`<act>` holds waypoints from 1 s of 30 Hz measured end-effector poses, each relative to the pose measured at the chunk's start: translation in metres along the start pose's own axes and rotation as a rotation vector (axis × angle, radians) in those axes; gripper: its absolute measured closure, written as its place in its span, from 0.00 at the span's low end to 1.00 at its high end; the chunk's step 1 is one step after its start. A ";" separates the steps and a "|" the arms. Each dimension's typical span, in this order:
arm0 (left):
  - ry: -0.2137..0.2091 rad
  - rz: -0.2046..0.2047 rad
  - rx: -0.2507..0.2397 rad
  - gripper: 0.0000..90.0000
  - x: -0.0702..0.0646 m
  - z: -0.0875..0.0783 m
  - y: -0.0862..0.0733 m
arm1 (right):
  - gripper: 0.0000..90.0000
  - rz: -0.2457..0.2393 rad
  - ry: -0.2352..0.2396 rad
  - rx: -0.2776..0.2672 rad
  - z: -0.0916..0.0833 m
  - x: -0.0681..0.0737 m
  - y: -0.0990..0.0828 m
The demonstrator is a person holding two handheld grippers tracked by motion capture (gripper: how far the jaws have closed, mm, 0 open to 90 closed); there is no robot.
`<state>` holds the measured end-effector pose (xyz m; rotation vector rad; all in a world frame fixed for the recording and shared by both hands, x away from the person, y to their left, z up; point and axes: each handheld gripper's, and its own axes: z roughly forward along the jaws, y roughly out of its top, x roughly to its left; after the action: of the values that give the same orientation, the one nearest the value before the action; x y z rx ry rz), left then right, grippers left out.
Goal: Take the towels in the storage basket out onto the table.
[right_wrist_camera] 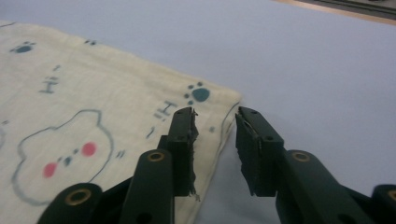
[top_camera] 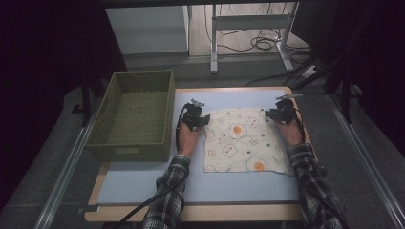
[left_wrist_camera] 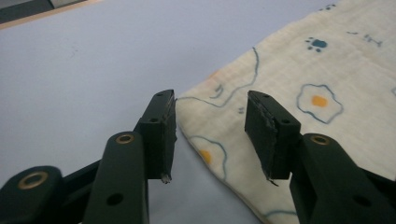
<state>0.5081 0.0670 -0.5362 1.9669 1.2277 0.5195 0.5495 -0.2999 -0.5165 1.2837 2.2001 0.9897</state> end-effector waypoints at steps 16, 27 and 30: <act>-0.002 -0.034 0.039 0.70 0.007 0.010 0.003 | 0.89 -0.004 -0.008 0.046 0.020 -0.005 0.016; -0.043 -0.074 -0.014 0.98 0.004 -0.005 0.010 | 0.99 -0.054 0.007 0.027 -0.002 0.003 0.026; -0.032 -0.029 -0.032 0.97 -0.002 -0.016 0.019 | 0.99 -0.066 0.013 0.000 -0.019 0.003 0.030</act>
<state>0.5078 0.0666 -0.5109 1.9205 1.2192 0.4883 0.5534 -0.2945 -0.4810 1.1993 2.2378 0.9750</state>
